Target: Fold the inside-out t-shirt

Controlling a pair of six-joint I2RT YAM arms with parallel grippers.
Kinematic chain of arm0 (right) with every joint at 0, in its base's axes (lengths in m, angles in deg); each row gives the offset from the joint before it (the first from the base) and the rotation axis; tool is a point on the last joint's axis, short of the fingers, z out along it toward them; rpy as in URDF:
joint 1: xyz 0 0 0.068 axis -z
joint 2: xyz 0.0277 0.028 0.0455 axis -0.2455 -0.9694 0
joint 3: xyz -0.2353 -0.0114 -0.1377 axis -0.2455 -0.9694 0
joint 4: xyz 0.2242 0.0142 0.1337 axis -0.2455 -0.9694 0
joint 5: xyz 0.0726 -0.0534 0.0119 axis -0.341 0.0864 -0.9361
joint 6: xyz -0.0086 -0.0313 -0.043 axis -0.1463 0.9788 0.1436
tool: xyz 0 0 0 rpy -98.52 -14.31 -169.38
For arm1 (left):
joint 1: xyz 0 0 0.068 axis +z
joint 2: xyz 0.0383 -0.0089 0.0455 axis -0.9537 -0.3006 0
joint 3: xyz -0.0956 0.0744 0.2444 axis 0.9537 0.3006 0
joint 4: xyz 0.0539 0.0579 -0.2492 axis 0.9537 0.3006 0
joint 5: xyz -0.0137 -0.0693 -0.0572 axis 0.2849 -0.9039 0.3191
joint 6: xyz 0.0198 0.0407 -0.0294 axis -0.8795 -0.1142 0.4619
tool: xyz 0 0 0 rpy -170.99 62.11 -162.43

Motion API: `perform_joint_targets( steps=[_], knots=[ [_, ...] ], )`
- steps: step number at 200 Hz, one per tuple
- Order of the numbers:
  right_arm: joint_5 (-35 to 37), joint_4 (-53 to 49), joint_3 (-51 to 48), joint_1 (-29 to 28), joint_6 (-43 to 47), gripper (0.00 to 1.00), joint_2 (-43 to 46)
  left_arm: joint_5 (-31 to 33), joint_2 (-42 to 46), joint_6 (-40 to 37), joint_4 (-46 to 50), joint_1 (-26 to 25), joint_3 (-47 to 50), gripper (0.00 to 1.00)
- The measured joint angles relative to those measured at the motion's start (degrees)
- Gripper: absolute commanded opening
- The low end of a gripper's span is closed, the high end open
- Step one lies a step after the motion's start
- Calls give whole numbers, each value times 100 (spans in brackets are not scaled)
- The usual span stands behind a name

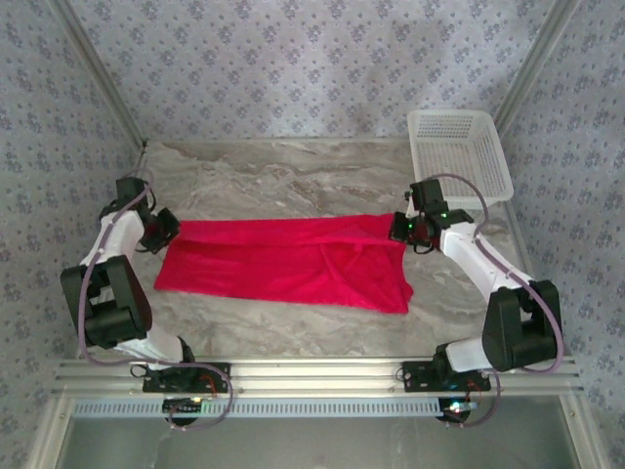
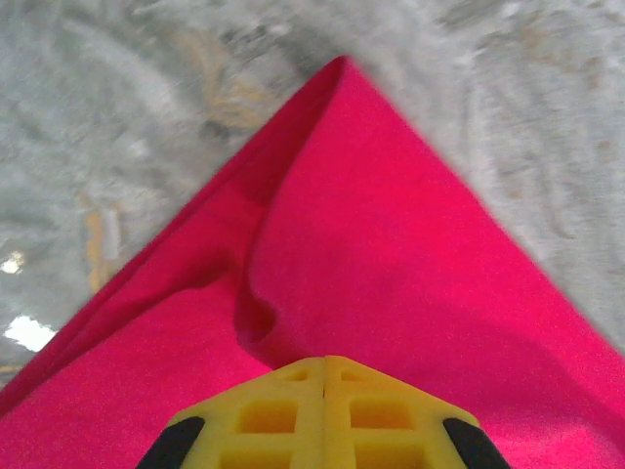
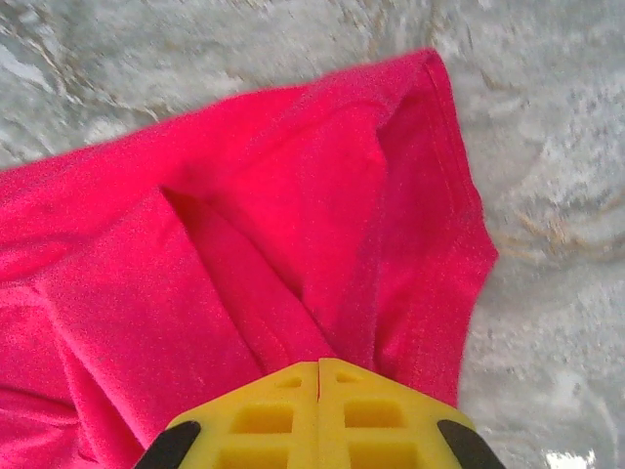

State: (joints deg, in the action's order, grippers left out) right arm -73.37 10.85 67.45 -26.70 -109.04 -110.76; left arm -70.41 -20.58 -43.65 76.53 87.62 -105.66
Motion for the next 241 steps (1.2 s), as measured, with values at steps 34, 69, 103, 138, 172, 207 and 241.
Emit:
perform_joint_targets(
  steps=[34,69,103,138,172,207,241],
  knots=[
    [46,63,-431,52,-87,0,229,138,9,0,-55,63,192,0],
    [13,317,-1029,46,-365,6,289,199,33,7,-286,63,577,5],
    [66,278,-1222,-4,-619,29,192,258,-52,146,-391,66,901,39],
    [520,31,-903,-402,-730,44,262,232,61,289,-557,61,898,45],
    [927,74,-232,-1287,-446,53,111,190,846,415,-820,-271,898,46],
    [992,264,734,-1467,79,55,-1113,127,1200,417,-986,-614,898,46],
    [931,247,1364,-1469,496,55,-2155,127,1165,415,-979,-612,901,45]
  ],
)
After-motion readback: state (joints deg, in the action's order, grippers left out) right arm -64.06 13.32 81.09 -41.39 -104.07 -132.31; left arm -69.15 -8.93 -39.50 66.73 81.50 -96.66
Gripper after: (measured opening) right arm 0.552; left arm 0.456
